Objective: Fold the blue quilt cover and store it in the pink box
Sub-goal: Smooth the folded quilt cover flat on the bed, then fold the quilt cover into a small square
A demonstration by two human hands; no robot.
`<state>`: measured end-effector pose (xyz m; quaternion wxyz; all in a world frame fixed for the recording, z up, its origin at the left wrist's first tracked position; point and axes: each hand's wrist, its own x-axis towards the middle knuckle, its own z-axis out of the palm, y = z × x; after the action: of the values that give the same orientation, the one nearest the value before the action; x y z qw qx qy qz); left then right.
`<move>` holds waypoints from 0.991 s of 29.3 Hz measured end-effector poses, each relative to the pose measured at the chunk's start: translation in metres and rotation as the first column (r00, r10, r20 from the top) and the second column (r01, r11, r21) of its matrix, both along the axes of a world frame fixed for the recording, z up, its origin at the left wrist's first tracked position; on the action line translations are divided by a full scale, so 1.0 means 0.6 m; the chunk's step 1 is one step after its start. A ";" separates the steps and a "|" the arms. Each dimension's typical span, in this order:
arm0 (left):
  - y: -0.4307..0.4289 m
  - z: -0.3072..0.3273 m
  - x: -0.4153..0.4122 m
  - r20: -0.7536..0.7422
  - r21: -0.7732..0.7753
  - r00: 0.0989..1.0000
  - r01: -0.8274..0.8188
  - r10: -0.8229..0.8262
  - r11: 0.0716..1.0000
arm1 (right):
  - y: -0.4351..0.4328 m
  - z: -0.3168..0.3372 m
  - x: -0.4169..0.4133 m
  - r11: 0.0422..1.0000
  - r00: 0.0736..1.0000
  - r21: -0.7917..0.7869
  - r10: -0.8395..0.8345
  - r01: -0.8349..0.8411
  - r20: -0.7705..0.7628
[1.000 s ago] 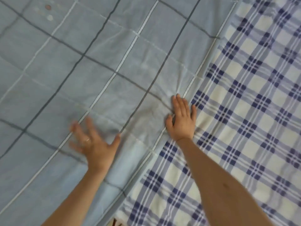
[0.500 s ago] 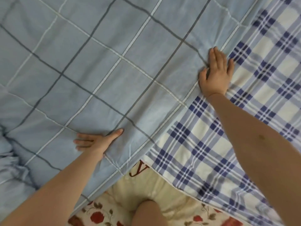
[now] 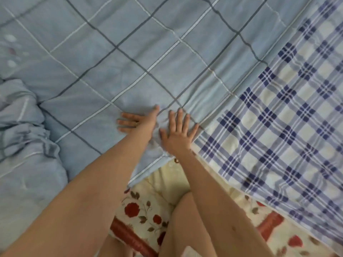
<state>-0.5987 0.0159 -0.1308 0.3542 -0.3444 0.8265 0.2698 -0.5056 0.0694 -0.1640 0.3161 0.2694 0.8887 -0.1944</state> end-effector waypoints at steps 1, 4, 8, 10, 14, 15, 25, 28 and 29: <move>-0.012 0.002 -0.005 0.001 0.063 1.000 0.020 -0.020 0.998 | 0.002 0.000 -0.005 1.000 0.999 0.016 -0.004 0.004 0.033; -0.085 0.017 -0.008 -0.069 0.262 0.994 0.105 -0.090 0.959 | 0.005 0.003 -0.014 0.996 0.999 0.089 -0.006 0.003 0.035; -0.277 0.063 0.097 -0.466 0.025 0.836 0.341 -0.291 0.940 | -0.029 0.011 -0.012 0.992 0.999 0.124 -0.014 0.010 0.029; -0.369 0.079 0.167 -0.614 -0.114 0.728 0.303 -0.306 0.946 | -0.024 0.014 -0.014 0.990 0.999 0.139 -0.037 0.032 0.033; -0.523 0.030 0.247 -0.436 -0.256 0.871 0.120 -0.225 0.959 | -0.031 -0.001 -0.008 0.983 0.999 0.180 -0.039 0.045 -0.036; -0.551 0.013 0.257 -0.357 -0.219 0.922 0.071 -0.148 0.973 | -0.037 -0.003 -0.006 0.982 0.998 0.186 -0.035 0.044 -0.050; -0.603 -0.015 0.282 -0.607 0.212 0.735 -0.215 0.301 0.953 | -0.127 0.024 0.009 0.946 0.983 0.265 -0.180 0.186 -0.046; -0.611 0.013 0.304 -0.550 0.384 0.668 -0.331 0.502 0.862 | -0.223 0.038 0.077 0.952 0.957 0.217 -0.164 0.217 -0.238; -0.617 0.022 0.314 -0.497 0.438 0.652 -0.381 0.573 0.814 | -0.264 0.049 0.112 0.958 0.940 0.176 -0.166 0.225 -0.297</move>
<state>-0.4101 -0.3542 -0.1177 0.0316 -0.3892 0.7230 0.5699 -0.4387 -0.0893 -0.1345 0.1369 0.3582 0.9083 -0.1671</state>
